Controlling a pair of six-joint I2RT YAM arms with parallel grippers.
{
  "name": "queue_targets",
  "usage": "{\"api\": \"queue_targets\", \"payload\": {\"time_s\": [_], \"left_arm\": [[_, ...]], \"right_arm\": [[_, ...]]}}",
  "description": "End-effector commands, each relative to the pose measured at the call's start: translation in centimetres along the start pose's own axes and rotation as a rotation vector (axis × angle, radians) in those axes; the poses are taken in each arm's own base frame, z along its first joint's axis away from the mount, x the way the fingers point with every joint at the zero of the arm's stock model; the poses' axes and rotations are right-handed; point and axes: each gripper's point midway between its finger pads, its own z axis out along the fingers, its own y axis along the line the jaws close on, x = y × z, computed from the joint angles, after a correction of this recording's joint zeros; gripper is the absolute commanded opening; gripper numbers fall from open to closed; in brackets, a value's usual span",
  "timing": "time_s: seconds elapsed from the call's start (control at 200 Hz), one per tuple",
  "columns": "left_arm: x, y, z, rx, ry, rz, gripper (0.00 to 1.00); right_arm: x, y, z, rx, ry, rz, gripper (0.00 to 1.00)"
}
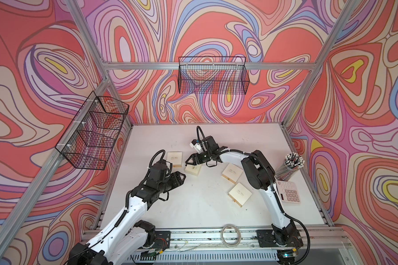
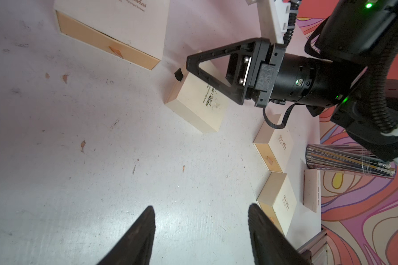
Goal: Take out the earrings from the drawer-style jewelry box
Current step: Move the jewelry box to the center of the board.
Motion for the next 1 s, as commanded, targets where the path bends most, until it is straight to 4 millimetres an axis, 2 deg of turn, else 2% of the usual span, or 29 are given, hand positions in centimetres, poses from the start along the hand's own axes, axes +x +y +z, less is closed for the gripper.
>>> {"api": "queue_targets", "payload": {"time_s": [0.0,0.15,0.31,0.401,0.416,0.461,0.566,0.616,0.711,0.781,0.831,0.901,0.976,0.991], "left_arm": [[0.0,0.4,0.0,-0.018,0.002,0.008,0.64],[0.4,0.7,0.3,-0.03,0.026,0.006,0.64],[1.4,1.4,1.0,-0.031,0.063,-0.01,0.64],[1.2,1.0,1.1,-0.015,0.054,-0.02,0.64],[2.1,2.1,1.5,-0.034,0.075,-0.029,0.64],[2.4,2.2,1.7,-0.029,0.083,-0.036,0.64],[3.3,3.2,2.1,-0.052,0.113,-0.064,0.64],[3.0,3.1,2.5,-0.04,0.103,-0.07,0.64],[3.8,3.5,3.0,-0.036,0.132,-0.089,0.62],[4.3,4.1,3.3,-0.047,0.143,-0.098,0.6],[4.6,4.2,3.5,-0.042,0.152,-0.099,0.58],[4.9,3.9,3.8,-0.015,0.172,-0.093,0.56],[5.0,3.9,4.1,-0.02,0.192,-0.088,0.48],[5.2,4.0,4.2,-0.024,0.198,-0.088,0.47]], "right_arm": [[3.5,0.3,0.7,-0.087,0.093,-0.013,0.65],[5.2,1.3,0.0,-0.132,0.115,-0.025,0.59],[7.6,3.8,-0.6,-0.135,0.16,-0.076,0.58],[8.7,5.5,-1.1,-0.133,0.149,-0.09,0.58],[8.8,5.7,-1.2,-0.13,0.145,-0.09,0.58],[9.1,6.3,-1.6,-0.124,0.128,-0.094,0.58],[8.4,7.8,-2.4,-0.123,0.077,-0.099,0.59],[7.2,8.2,-2.9,-0.104,0.026,-0.098,0.6],[4.2,8.5,-4.2,-0.022,-0.079,-0.094,0.61],[2.1,8.7,-5.9,0.05,-0.169,-0.064,0.61],[1.3,8.9,-7.0,0.08,-0.213,-0.033,0.61],[1.7,9.3,-8.4,0.1,-0.26,0.043,0.59],[4.0,9.4,-8.7,0.126,-0.256,0.092,0.57],[4.3,10.1,-9.4,0.129,-0.266,0.094,0.57]]}}
